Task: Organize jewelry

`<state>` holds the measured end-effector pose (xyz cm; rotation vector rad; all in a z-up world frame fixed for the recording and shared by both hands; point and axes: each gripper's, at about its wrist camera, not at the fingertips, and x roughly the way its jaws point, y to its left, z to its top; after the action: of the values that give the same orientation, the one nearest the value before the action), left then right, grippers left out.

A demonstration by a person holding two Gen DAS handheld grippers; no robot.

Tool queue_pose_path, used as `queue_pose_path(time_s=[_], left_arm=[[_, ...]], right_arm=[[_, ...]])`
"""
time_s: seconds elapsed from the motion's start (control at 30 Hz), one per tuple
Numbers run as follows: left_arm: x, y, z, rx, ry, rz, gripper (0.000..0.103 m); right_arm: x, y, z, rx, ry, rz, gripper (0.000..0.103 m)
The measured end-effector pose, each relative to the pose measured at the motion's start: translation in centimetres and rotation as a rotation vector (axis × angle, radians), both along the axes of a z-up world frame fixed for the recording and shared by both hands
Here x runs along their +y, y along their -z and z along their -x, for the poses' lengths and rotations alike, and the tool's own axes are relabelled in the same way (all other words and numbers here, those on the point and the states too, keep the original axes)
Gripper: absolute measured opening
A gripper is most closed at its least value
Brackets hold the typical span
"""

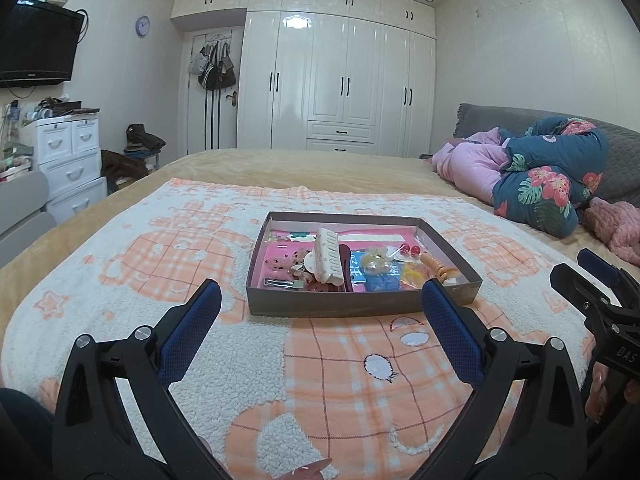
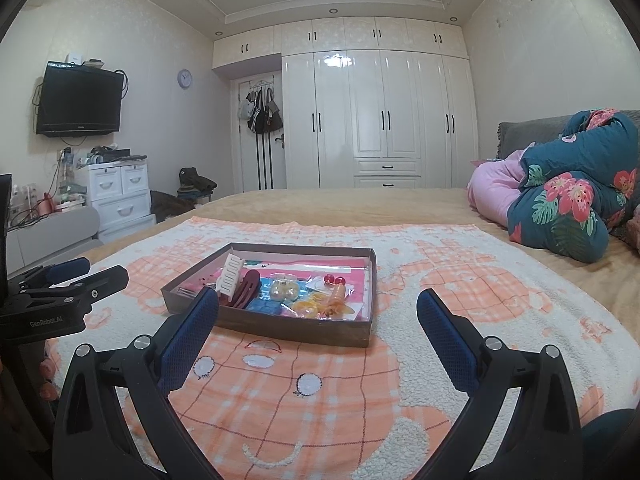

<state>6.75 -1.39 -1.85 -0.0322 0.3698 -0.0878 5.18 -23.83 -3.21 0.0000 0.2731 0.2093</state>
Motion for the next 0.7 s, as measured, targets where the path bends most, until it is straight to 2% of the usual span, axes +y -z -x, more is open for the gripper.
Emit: queue_pose_path(time_s=[0.7], left_arm=[[0.00, 0.02, -0.06, -0.001, -0.001, 0.000, 0.092]], right_arm=[[0.01, 0.25, -0.13, 0.007, -0.001, -0.001, 0.097]])
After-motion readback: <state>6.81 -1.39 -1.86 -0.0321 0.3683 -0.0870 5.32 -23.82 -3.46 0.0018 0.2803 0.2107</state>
